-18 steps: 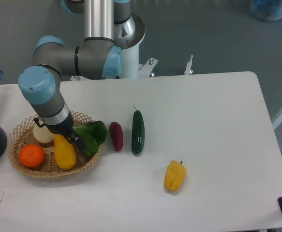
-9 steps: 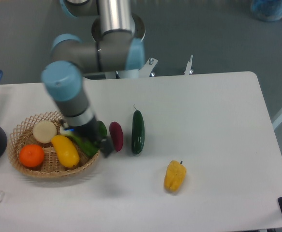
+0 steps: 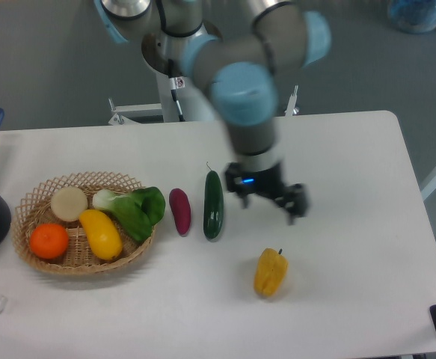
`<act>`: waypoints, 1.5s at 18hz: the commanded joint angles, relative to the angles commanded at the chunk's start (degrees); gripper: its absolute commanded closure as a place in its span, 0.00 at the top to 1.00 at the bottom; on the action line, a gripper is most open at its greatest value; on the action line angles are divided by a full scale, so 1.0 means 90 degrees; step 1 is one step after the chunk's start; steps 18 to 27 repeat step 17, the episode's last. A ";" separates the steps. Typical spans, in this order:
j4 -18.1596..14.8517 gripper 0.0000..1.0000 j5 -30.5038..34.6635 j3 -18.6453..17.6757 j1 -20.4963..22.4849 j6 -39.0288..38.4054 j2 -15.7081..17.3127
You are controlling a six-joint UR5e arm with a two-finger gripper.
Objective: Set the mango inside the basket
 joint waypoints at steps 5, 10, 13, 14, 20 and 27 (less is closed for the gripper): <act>0.0019 1.00 -0.0127 0.0009 0.0860 0.1271 -0.0234; 0.0010 1.00 -0.0235 0.0029 0.1369 0.2035 -0.0449; 0.0000 1.00 -0.0235 0.0049 0.1360 0.1977 -0.0567; 0.0000 1.00 -0.0245 0.0039 0.1369 0.1977 -0.0576; 0.0000 1.00 -0.0245 0.0039 0.1360 0.1967 -0.0576; 0.0000 1.00 -0.0245 0.0039 0.1360 0.1967 -0.0576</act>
